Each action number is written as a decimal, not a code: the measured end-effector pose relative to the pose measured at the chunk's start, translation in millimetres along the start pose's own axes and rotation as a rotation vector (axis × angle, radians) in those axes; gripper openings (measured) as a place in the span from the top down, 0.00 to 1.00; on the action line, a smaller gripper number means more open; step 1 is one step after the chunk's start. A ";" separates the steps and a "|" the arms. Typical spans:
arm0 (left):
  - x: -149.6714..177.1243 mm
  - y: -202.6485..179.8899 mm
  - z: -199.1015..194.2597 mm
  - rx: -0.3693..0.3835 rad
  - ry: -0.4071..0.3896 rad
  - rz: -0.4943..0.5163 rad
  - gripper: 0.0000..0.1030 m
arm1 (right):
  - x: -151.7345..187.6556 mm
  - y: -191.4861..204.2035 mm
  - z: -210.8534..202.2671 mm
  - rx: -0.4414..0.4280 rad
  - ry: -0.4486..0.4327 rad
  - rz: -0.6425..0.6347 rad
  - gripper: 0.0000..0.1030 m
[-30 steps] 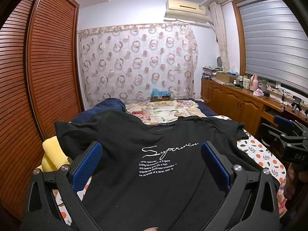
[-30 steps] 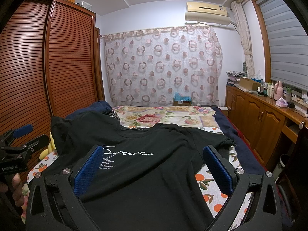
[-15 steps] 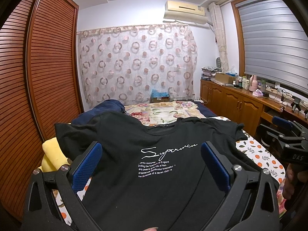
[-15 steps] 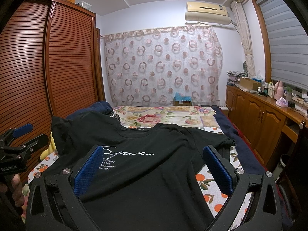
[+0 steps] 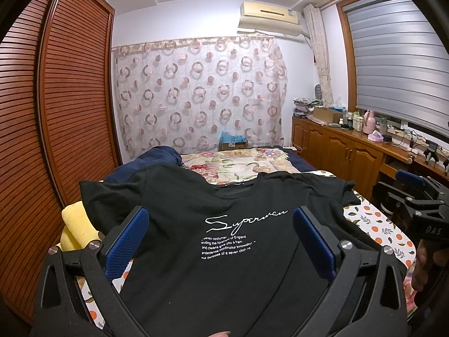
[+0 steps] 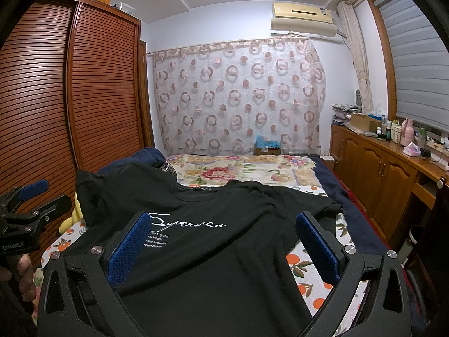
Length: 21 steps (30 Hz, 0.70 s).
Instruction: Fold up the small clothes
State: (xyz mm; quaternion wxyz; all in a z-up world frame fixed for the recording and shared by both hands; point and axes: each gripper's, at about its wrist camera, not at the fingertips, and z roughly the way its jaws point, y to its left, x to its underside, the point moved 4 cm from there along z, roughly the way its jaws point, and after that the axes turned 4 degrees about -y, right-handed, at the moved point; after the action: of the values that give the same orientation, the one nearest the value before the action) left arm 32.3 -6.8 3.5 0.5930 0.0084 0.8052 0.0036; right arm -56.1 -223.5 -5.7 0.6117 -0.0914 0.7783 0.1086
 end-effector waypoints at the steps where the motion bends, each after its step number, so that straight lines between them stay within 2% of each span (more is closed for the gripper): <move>1: -0.1 -0.2 0.0 -0.001 0.000 0.001 0.00 | 0.0 0.1 -0.1 0.000 0.000 0.000 0.00; 14: -6.0 -3.7 -5.5 -0.013 -0.017 0.008 0.00 | 3.1 -0.2 10.2 -0.030 0.029 0.006 0.00; 21: -9.4 -1.6 6.0 -0.019 0.042 0.014 0.00 | 1.7 -2.6 16.9 -0.051 0.059 0.000 0.00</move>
State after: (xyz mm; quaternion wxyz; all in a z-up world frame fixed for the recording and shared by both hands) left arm 40.8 -8.6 10.7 0.5759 0.0083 0.8174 0.0155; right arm -40.1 -221.3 -11.3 0.5858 -0.1102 0.7930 0.1257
